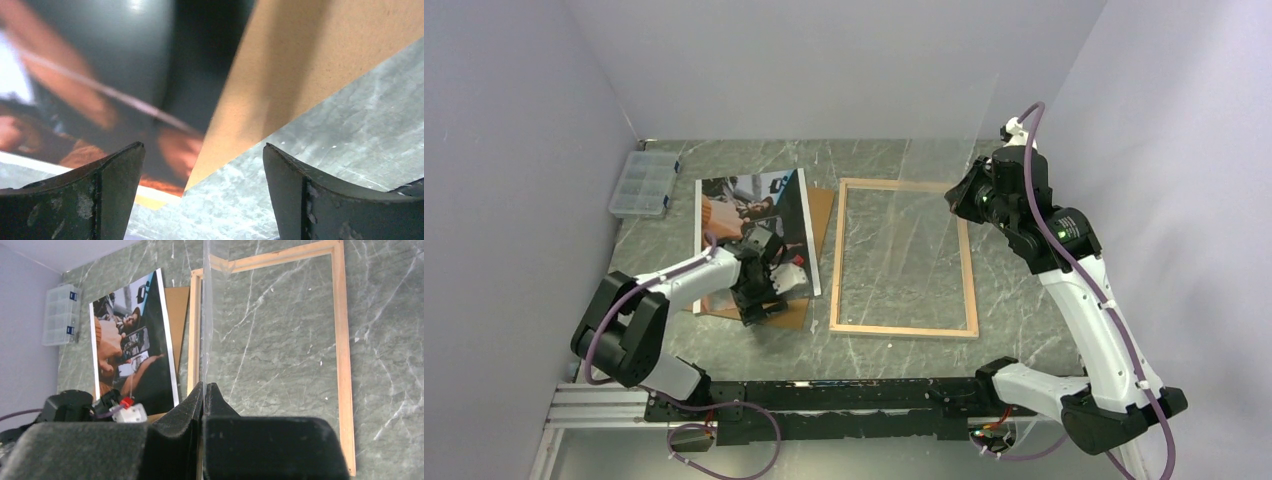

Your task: Put the photo into the frame

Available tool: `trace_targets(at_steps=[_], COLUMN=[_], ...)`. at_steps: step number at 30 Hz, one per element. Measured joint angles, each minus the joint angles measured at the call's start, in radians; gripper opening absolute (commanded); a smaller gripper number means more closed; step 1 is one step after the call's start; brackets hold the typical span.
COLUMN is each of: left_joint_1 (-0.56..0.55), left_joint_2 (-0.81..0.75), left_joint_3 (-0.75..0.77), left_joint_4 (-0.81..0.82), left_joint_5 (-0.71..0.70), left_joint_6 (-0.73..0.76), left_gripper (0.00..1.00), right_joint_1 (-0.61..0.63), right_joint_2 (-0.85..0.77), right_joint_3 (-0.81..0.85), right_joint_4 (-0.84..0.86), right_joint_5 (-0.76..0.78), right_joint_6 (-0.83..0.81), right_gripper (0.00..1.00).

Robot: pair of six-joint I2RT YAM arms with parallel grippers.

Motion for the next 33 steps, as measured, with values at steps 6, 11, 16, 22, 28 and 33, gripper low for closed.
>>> trace_targets(at_steps=[6, 11, 16, 22, 28, 33], left_joint_1=[0.026, -0.002, -0.053, -0.079, -0.087, -0.108], left_joint_2=[0.027, 0.164, 0.362, 0.607, 0.642, 0.649], left_joint_3=[0.37, 0.712, 0.8, 0.894, 0.903, 0.904], left_joint_4=[-0.173, -0.206, -0.174, -0.16, -0.146, -0.098], left_joint_5=[0.079, 0.177, 0.198, 0.225, 0.257, 0.278], left_joint_6=[-0.117, -0.258, -0.388, -0.502, -0.558, -0.576], left_gripper=[0.95, 0.95, 0.95, 0.94, 0.83, 0.69], right_joint_1=[0.0, -0.003, -0.008, -0.013, -0.014, -0.018], right_joint_2=[0.024, 0.025, 0.025, 0.021, -0.003, -0.009], right_joint_3=[0.059, 0.095, 0.116, 0.119, 0.119, 0.114], right_joint_4=[-0.045, -0.077, -0.111, -0.143, -0.165, -0.166], right_joint_5=[0.011, 0.024, 0.041, 0.057, 0.065, 0.062], right_joint_6=[-0.01, -0.01, -0.01, -0.01, -0.012, -0.019], right_gripper=[0.0, 0.0, 0.0, 0.0, 0.0, 0.0])
